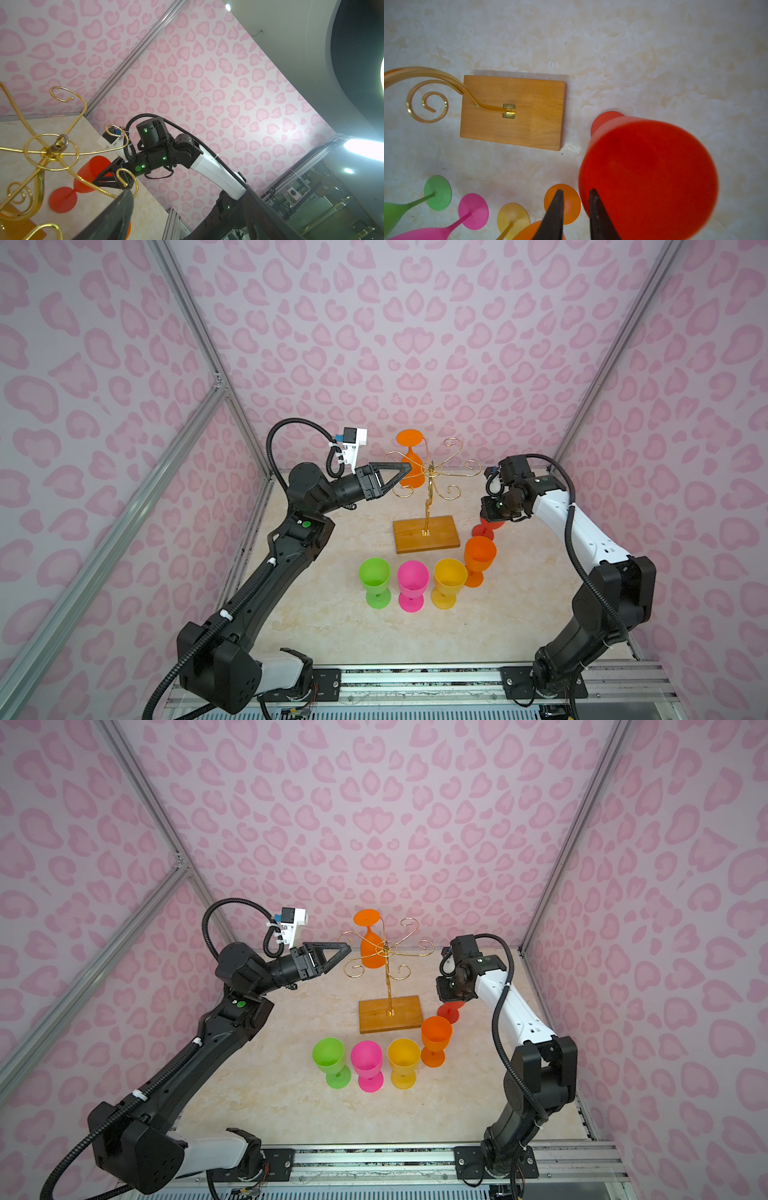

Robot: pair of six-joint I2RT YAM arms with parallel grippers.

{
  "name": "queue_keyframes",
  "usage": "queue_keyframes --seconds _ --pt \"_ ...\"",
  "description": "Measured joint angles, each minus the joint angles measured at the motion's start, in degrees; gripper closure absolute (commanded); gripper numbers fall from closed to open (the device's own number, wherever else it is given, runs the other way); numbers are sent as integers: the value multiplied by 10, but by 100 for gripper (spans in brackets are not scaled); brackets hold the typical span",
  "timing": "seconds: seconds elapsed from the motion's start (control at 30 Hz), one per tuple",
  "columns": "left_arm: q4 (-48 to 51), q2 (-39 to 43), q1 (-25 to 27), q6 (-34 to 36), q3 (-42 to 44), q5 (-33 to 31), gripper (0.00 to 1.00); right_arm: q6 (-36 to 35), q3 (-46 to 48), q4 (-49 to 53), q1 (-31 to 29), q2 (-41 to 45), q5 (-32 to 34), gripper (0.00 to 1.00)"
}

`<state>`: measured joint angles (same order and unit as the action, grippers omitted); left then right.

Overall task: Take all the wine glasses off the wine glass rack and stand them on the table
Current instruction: 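Lower the red glass upright beside the orange glass with the right gripper, then open and raise the right gripper while the left gripper nears the orange glass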

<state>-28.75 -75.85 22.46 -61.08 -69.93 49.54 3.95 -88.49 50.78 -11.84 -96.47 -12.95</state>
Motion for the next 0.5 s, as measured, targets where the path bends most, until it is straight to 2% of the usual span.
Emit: queue_keyframes --seconds 0.33,0.5 --pt "2 0 0 1 0 0 15 5 3 -17 3 14 -10 77" --pt "10 3 -13 10 0 -2 15 11 17 -24 8 58 -19 77"
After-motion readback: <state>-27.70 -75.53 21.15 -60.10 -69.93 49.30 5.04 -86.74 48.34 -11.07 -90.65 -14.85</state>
